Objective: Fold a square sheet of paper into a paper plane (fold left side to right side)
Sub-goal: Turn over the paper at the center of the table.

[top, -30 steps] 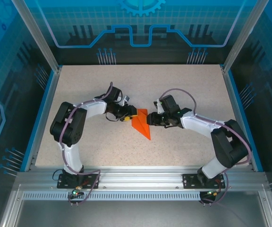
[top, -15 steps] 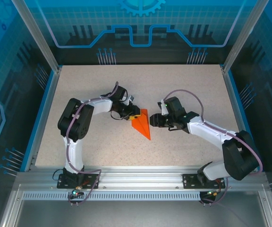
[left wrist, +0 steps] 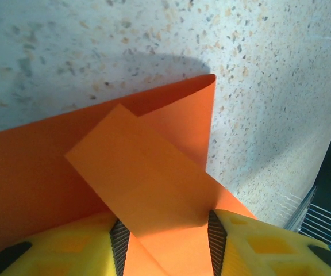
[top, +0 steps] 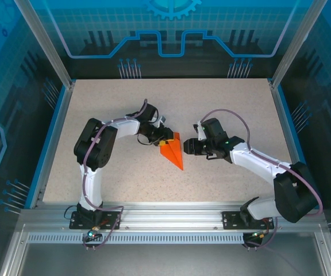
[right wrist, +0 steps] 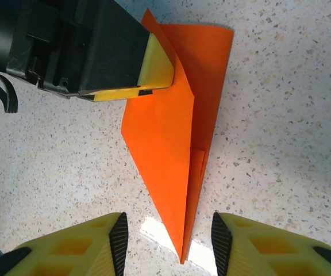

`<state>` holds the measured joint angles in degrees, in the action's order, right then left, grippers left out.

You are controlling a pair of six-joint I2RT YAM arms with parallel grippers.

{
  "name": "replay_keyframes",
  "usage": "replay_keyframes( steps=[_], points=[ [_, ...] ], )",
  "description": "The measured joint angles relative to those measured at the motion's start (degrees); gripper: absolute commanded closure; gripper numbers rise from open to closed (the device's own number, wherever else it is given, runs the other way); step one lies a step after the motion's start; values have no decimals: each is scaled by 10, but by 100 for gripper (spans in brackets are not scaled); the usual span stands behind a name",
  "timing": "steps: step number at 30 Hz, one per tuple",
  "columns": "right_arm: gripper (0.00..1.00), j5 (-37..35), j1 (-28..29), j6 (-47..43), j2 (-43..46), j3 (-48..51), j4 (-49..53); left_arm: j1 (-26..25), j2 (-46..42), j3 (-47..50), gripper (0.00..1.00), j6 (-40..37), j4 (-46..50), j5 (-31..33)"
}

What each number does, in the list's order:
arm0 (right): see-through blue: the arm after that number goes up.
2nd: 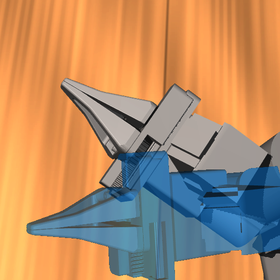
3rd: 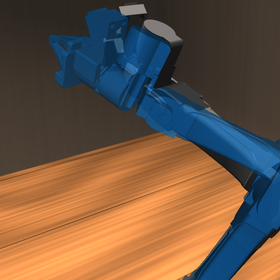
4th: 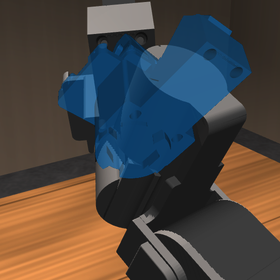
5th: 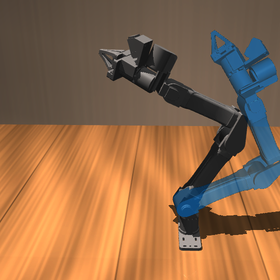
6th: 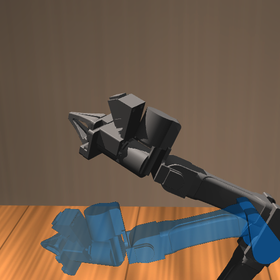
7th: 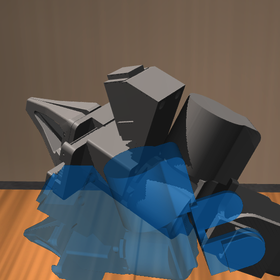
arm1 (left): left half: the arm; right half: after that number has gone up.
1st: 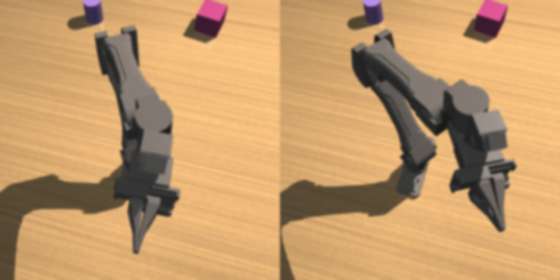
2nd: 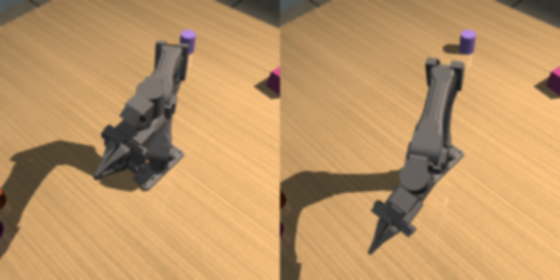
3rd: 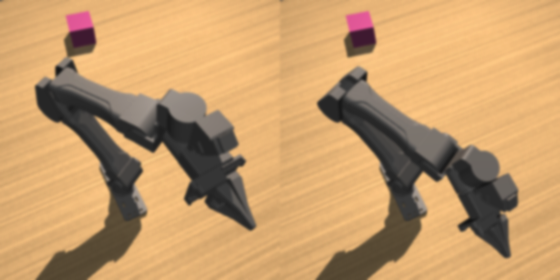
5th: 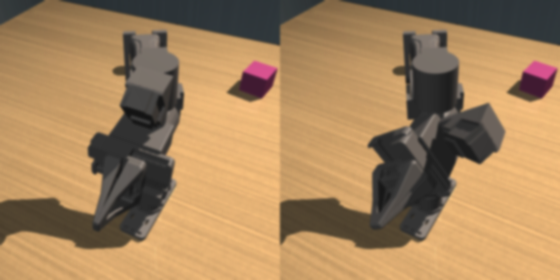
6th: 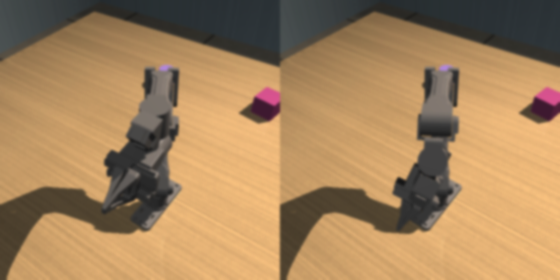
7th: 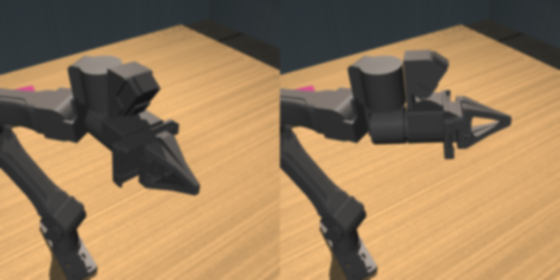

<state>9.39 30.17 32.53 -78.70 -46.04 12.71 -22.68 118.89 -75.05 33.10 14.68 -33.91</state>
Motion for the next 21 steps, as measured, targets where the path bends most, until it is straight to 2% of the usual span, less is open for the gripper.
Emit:
replay_keyframes(
  steps=[3, 9, 12, 16, 21],
  points=[
    [54, 5, -4, 2, 0, 9, -5, -5, 0, -5, 59, 0, 0, -2],
    [41, 47, -27, 16, 0, 38, -39, -8, 0, -7, 82, -1, -9, -9],
    [29, 83, -47, 24, 0, 56, -64, -9, 0, -7, 87, -1, -16, -9],
    [0, 146, -82, 38, 0, 82, -103, -9, -14, -7, 91, -2, -15, -8],
    [0, 231, -101, 45, -2, 89, -140, -7, -78, -7, 93, -2, -13, -8]
  ],
)
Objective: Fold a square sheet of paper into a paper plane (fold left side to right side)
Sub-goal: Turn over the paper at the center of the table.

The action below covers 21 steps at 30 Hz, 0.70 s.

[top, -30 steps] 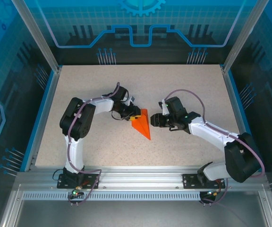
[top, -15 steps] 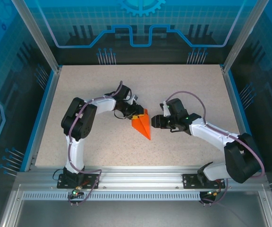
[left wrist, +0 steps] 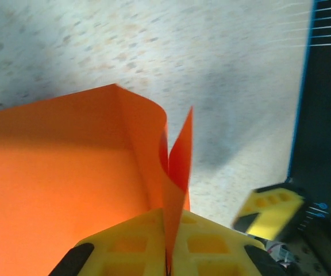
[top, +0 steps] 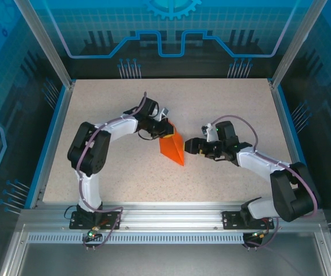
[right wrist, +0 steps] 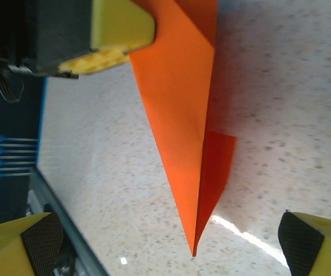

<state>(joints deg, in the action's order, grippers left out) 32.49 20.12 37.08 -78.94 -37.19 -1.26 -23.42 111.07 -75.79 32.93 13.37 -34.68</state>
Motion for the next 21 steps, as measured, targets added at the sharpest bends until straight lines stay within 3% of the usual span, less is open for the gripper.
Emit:
replay_keyframes(
  steps=[7, 13, 21],
  points=[
    [0, 109, 8, 16, -54, 0, -60, 7, -80, -6, 93, 16, -11, -1],
    [1, 153, 32, 67, -105, 0, -139, 8, -102, -6, 93, 35, -26, -9],
    [26, 176, 32, 120, -112, -8, -230, 8, -103, 8, 93, 59, -50, -28]
  ],
)
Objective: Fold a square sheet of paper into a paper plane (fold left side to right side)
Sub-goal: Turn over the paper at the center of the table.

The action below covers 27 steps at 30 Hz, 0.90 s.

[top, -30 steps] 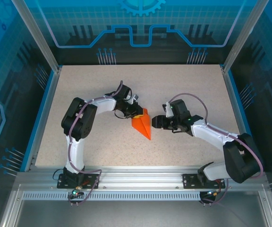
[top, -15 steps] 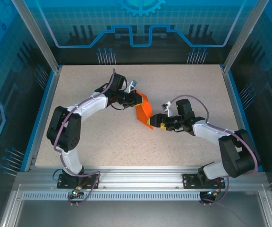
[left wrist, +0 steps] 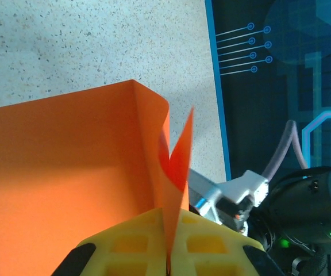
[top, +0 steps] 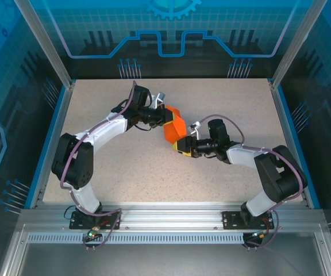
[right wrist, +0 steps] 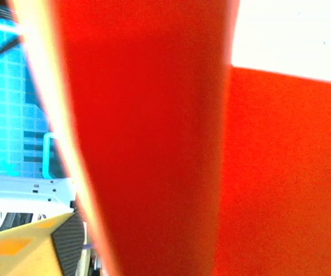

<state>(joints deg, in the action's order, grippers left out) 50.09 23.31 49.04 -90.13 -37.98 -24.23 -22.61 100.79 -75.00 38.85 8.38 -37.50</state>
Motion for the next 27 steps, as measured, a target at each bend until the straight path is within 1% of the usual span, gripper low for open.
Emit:
replay_keyframes(
  steps=[5, 9, 13, 16, 18, 19, 20, 24, 27],
  points=[
    [36, 0, -20, 12, 16, 0, -18, 0, 0, 13, 93, 7, -16, -14],
    [49, -1, -37, 15, 32, 0, -20, 0, 0, 21, 93, 14, -28, -25],
    [66, -3, -48, 17, 45, 0, -20, 0, 0, 28, 91, 16, -42, -38],
    [83, -6, -51, 16, 53, 0, -18, 0, 0, 32, 81, 16, -48, -46],
    [90, -11, -53, 9, 61, 0, -11, 0, 0, 33, 68, 12, -48, -48],
    [92, -17, -53, 5, 66, 0, -1, 1, -1, 33, 58, 9, -46, -48],
    [92, -21, -54, -4, 73, 0, 11, 1, -3, 35, 52, 3, -43, -45],
    [93, -55, -54, -52, 103, -10, 94, 10, -30, 42, 37, -28, -9, -24],
    [93, -111, -48, -108, 129, -35, 188, 30, -71, 60, 28, -48, 8, 1]
  ],
)
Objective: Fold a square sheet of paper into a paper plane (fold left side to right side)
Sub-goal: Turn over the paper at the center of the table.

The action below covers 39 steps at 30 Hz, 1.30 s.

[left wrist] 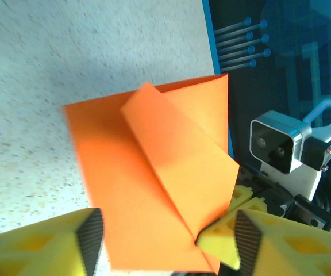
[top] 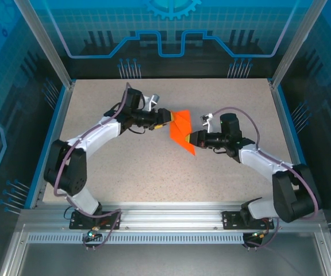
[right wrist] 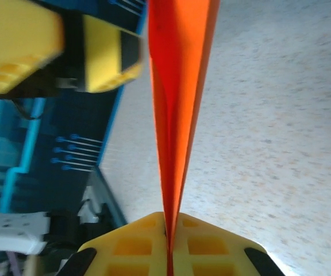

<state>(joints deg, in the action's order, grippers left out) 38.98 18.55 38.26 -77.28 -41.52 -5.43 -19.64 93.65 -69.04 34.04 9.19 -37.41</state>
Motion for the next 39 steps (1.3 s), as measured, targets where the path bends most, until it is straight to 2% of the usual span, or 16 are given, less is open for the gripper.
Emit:
replay_keyframes(
  steps=[3, 9, 13, 16, 21, 25, 32, 36, 39],
  points=[
    [93, -91, 30, -62, 16, -45, 103, 22, -56, 28, 22, -14, 11, 33],
    [93, -352, 150, -151, -6, -173, 297, 31, -168, 83, 10, -29, 18, 129],
    [93, -537, 217, -180, -79, -260, 396, 31, -247, 121, 2, -29, 19, 213],
    [93, -657, 255, -187, -151, -314, 466, 31, -298, 142, 1, -29, 26, 274],
    [93, -801, 298, -195, -266, -374, 558, 31, -356, 156, 1, -29, 43, 346],
    [93, -867, 320, -208, -333, -404, 603, 31, -372, 156, 1, -30, 52, 375],
    [91, -910, 344, -250, -417, -434, 635, 31, -372, 156, 1, -30, 60, 387],
    [82, -897, 354, -274, -439, -436, 640, 31, -370, 156, 1, -30, 60, 387],
    [70, -869, 355, -283, -441, -436, 639, 31, -364, 156, 1, -30, 61, 387]
  ],
)
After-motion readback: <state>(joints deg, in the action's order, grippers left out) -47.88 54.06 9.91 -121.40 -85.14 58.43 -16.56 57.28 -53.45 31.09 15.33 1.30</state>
